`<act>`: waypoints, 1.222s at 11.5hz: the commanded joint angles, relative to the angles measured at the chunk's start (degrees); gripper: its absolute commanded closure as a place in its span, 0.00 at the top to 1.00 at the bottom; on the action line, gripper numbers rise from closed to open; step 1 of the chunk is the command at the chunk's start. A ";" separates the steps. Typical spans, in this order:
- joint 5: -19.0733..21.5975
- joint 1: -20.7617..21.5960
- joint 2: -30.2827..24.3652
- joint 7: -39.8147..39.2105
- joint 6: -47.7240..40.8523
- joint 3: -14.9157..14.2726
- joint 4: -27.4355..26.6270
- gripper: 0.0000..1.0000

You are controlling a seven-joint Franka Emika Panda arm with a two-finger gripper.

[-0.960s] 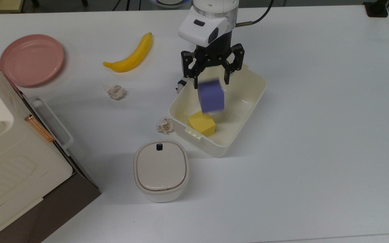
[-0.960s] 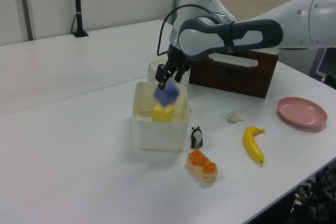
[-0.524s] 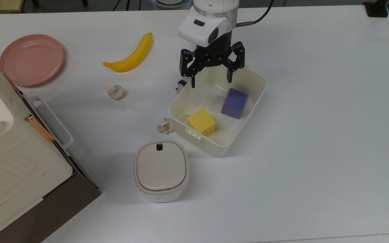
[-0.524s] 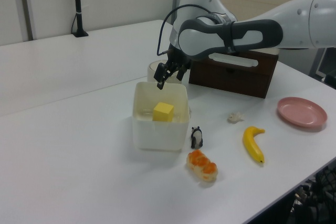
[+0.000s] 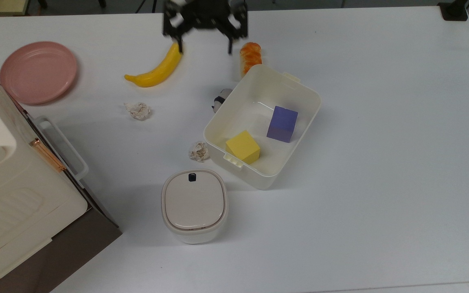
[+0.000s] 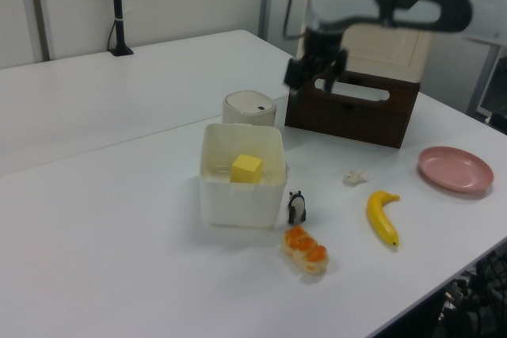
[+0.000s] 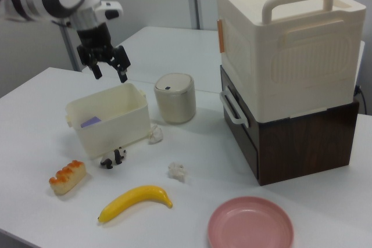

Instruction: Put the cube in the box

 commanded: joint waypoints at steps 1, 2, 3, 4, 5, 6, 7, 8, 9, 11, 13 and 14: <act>5.28 -3.31 -2.23 6.41 -7.51 -0.45 4.96 1.00; 5.29 -3.40 -2.85 7.76 -7.68 -1.15 4.88 1.00; 5.38 -3.06 -3.12 8.03 -7.86 -2.29 4.88 1.00; 5.38 -2.79 -3.21 8.03 -7.86 -3.17 4.88 1.00; 5.38 -2.79 -3.21 7.68 -7.77 -3.36 4.96 1.00; 5.47 -2.88 -3.30 7.68 -7.86 -3.45 4.96 1.00; 5.55 -2.88 -3.47 7.68 -7.77 -3.45 4.96 1.00; 5.55 -2.88 -3.48 7.68 -7.69 -3.36 4.88 1.00; 5.64 -2.88 -3.48 7.59 -7.68 -3.36 4.79 1.00; 5.64 -2.88 -3.30 7.51 -7.51 -3.18 4.70 1.00; 5.64 -2.88 -3.30 7.51 -7.51 -3.18 4.70 1.00; 5.73 -2.88 -3.30 7.33 -7.51 -3.18 4.61 1.00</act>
